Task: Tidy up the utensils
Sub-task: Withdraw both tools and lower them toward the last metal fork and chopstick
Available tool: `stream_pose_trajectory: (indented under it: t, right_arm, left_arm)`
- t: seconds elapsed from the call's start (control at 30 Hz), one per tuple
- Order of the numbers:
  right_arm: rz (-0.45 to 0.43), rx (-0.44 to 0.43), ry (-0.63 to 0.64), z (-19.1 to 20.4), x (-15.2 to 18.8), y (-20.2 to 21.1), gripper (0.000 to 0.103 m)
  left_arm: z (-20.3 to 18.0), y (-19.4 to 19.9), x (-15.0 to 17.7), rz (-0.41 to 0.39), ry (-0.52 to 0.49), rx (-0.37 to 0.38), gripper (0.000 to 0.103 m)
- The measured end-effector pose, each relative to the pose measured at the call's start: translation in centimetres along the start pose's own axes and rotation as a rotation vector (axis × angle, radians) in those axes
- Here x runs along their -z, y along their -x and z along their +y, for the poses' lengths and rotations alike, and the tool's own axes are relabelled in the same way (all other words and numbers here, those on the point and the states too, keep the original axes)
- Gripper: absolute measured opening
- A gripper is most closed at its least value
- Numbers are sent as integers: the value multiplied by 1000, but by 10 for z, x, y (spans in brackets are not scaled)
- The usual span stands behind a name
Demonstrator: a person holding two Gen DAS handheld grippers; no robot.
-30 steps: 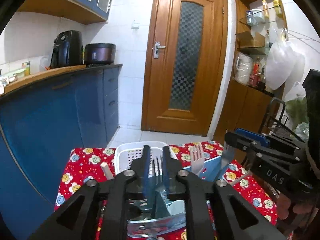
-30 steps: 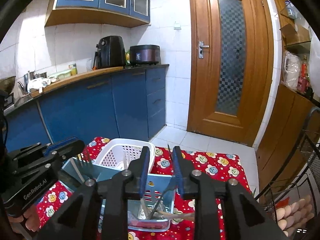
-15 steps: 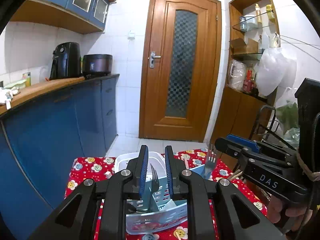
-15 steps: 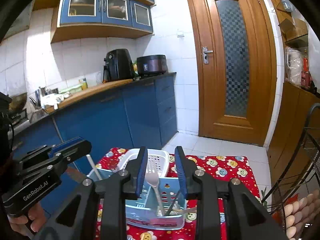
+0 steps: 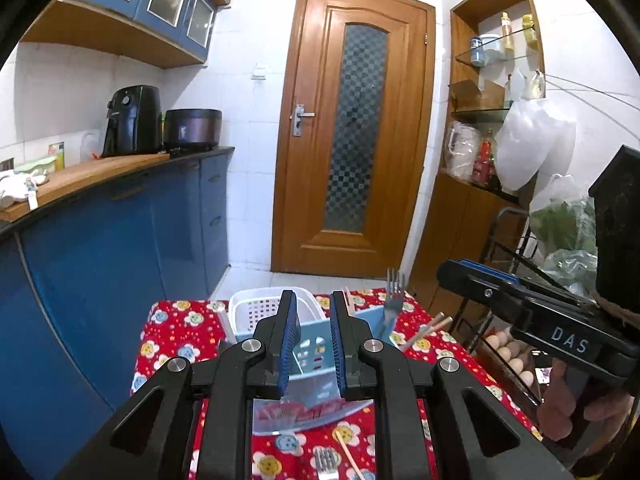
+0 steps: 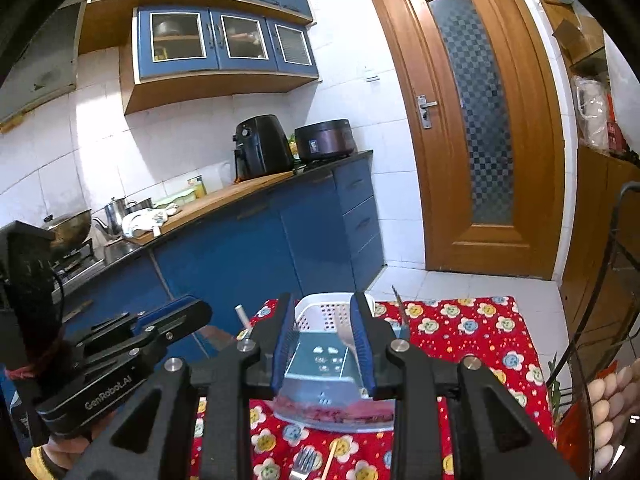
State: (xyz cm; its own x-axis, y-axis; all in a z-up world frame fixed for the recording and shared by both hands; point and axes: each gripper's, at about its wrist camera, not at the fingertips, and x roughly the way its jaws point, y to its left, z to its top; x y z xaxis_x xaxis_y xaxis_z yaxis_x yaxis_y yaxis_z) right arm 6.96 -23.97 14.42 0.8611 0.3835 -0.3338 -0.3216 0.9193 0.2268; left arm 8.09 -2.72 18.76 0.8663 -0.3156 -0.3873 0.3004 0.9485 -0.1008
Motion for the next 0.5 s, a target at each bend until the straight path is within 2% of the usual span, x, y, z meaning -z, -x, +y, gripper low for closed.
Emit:
stream_pose_trajectory:
  t: [0.5]
  right_arm:
    - [70, -31, -24, 7, 43, 34, 32]
  left_arm:
    - [2, 31, 42, 70, 31, -8, 17]
